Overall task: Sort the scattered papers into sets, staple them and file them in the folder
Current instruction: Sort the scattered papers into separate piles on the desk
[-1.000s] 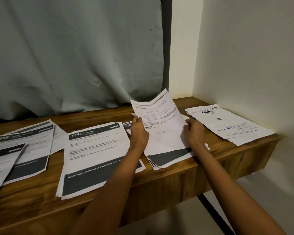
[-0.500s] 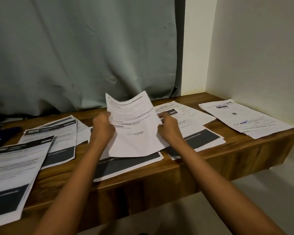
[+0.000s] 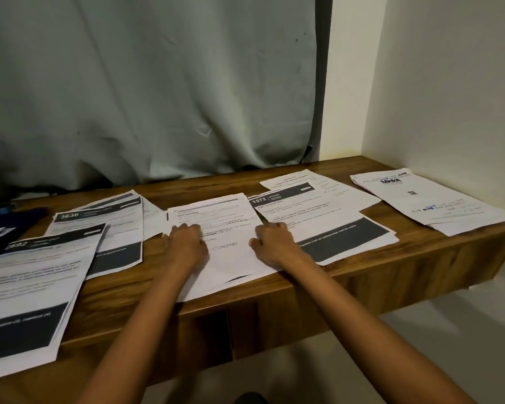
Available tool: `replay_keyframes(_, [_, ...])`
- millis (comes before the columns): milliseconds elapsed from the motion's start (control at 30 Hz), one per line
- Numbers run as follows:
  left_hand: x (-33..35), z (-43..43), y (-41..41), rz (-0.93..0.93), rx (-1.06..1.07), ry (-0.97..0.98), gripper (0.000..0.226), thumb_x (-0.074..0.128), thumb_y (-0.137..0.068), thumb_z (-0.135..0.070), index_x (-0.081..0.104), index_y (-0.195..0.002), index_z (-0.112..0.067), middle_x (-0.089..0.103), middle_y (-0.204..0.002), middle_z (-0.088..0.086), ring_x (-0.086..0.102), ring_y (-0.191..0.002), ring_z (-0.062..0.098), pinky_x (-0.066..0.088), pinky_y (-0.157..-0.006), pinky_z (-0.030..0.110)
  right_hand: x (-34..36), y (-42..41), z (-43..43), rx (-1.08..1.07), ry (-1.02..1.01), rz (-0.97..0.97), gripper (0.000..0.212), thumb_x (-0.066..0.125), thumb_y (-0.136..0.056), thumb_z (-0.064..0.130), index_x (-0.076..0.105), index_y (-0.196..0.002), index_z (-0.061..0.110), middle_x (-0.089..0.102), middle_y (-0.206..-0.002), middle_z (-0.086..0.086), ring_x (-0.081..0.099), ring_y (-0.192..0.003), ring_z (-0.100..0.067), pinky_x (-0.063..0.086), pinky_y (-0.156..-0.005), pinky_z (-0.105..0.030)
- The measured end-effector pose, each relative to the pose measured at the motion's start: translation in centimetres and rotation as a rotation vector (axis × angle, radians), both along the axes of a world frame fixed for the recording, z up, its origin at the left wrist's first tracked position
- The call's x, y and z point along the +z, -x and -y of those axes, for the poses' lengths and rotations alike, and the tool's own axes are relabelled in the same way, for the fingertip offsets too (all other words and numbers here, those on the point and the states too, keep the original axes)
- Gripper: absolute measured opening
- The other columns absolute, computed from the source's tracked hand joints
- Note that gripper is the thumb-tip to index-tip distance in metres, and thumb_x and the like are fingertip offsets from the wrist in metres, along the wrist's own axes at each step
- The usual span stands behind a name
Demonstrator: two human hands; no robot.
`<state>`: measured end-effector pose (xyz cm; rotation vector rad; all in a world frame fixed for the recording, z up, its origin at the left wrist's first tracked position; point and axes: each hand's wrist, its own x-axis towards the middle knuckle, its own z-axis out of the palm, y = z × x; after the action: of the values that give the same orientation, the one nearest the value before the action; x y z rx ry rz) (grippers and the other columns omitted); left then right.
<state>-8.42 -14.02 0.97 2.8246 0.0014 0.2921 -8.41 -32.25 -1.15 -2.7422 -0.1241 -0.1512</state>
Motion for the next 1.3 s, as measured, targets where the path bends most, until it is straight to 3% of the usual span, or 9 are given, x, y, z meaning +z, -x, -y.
replay_keyframes(133, [-0.2,2.2,-2.0,0.089,-0.188,0.155,0.040,0.049,-0.098,-0.024,0.051,-0.136,-0.013,0.044,-0.146,0.012,0.030,-0.140,0.029,0.018,-0.117,0.050,1.7,-0.5,1.6,-0.015,-0.274,-0.045,0.025,0.055,-0.094,0.032,0.057,-0.108,0.012,0.058,-0.104,-0.003,0.056,-0.104,-0.023,0.047,-0.077,-0.027])
replay_keyframes(233, [0.8,4.7,-3.2,0.090,-0.291,0.226,0.043,0.049,-0.099,-0.033,0.048,-0.139,-0.017,0.038,-0.151,0.006,0.023,-0.144,0.026,0.018,-0.118,0.048,4.0,-2.4,4.3,-0.150,-0.374,0.045,0.043,0.061,-0.092,0.029,0.054,-0.130,0.011,0.055,-0.132,-0.009,0.052,-0.120,-0.026,0.043,-0.094,-0.032])
replay_keyframes(333, [1.4,7.3,-4.7,0.047,-0.380,0.284,0.050,0.046,-0.098,-0.043,0.044,-0.142,-0.021,0.039,-0.151,0.004,0.029,-0.141,0.027,0.029,-0.113,0.049,4.7,-5.6,8.1,-0.264,-0.384,0.132,0.041,0.064,-0.091,0.023,0.056,-0.126,0.005,0.055,-0.133,-0.012,0.052,-0.121,-0.027,0.043,-0.095,-0.032])
replay_keyframes(400, [1.2,9.0,-5.6,0.026,-0.444,0.282,0.057,0.044,-0.095,-0.053,0.039,-0.145,-0.025,0.037,-0.152,0.003,0.030,-0.141,0.029,0.027,-0.113,0.054,4.0,-7.8,11.2,-0.378,-0.371,0.140,0.038,0.063,-0.090,0.021,0.057,-0.121,0.001,0.057,-0.127,-0.016,0.053,-0.118,-0.030,0.044,-0.090,-0.032])
replay_keyframes(467, [0.4,10.5,-6.1,-0.008,-0.492,0.173,0.064,0.037,-0.093,-0.061,0.029,-0.149,-0.030,0.026,-0.157,0.000,0.020,-0.146,0.028,0.011,-0.117,0.053,3.3,-9.0,14.4,-0.515,-0.339,0.141,0.037,0.061,-0.090,0.022,0.055,-0.120,0.000,0.056,-0.126,-0.019,0.051,-0.118,-0.035,0.043,-0.086,-0.035])
replay_keyframes(600, [-2.3,12.2,-6.8,-0.093,-0.569,0.003,0.072,0.026,-0.090,-0.068,0.014,-0.153,-0.035,0.006,-0.162,-0.002,0.003,-0.149,0.024,-0.003,-0.118,0.049,2.3,-9.6,19.4,-0.710,-0.242,0.144,0.049,0.057,-0.092,0.027,0.044,-0.130,-0.002,0.048,-0.134,-0.022,0.045,-0.124,-0.035,0.038,-0.100,-0.038])
replay_keyframes(867, [-3.9,12.7,-7.6,-0.102,-0.569,-0.141,0.087,0.011,-0.076,-0.077,0.011,-0.152,-0.037,0.004,-0.161,-0.004,0.001,-0.149,0.020,-0.007,-0.118,0.046,1.2,-11.6,23.3,-0.773,-0.090,0.029,0.074,0.060,-0.085,0.053,0.038,-0.136,0.005,0.043,-0.140,-0.015,0.038,-0.129,-0.032,0.034,-0.105,-0.042])
replay_keyframes(1167, [-4.5,12.7,-8.5,-0.099,-0.562,-0.168,0.106,-0.005,-0.060,-0.091,0.008,-0.152,-0.040,0.001,-0.161,-0.007,0.000,-0.149,0.017,-0.007,-0.118,0.045,2.5,-13.6,25.4,-0.745,-0.043,-0.154,0.092,0.069,-0.074,0.062,0.034,-0.143,0.011,0.030,-0.151,-0.014,0.019,-0.141,-0.033,0.017,-0.112,-0.049])
replay_keyframes(1300, [-4.4,12.8,-8.5,-0.105,-0.555,-0.159,0.090,0.009,-0.072,-0.079,0.008,-0.152,-0.039,0.002,-0.161,-0.006,0.000,-0.149,0.017,-0.006,-0.119,0.045,3.1,-14.2,25.9,-0.742,-0.054,-0.234,0.093,0.070,-0.075,0.061,0.033,-0.144,0.011,0.027,-0.154,-0.013,0.012,-0.144,-0.035,0.011,-0.114,-0.049])
